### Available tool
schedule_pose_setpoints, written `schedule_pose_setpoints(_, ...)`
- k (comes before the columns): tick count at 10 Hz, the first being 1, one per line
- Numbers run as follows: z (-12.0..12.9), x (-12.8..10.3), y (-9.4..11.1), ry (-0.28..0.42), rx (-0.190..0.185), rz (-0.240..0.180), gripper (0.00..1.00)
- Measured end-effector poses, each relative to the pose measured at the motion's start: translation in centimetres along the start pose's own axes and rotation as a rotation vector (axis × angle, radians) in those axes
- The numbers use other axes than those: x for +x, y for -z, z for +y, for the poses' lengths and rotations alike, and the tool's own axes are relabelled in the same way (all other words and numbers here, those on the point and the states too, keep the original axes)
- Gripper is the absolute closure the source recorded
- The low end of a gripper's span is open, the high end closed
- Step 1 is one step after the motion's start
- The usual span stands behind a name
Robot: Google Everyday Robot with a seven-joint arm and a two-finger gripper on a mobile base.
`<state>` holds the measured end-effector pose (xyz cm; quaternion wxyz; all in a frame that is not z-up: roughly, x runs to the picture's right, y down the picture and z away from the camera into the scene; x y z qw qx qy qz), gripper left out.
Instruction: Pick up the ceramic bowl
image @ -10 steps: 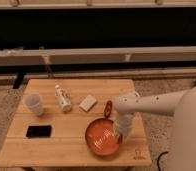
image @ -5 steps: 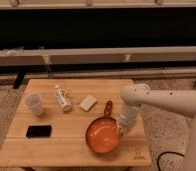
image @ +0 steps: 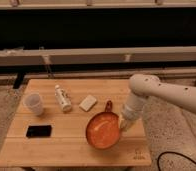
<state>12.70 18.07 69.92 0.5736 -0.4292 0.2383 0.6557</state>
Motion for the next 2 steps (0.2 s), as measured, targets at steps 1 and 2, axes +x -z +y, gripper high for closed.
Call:
schedule_pose_setpoints(1,0.36,0.07,0.80,0.018,-0.019,0.003,1.00)
schedule_pose_setpoints(2,0.62,0.11,1.27,0.035,-0.037,0.012,1.00)
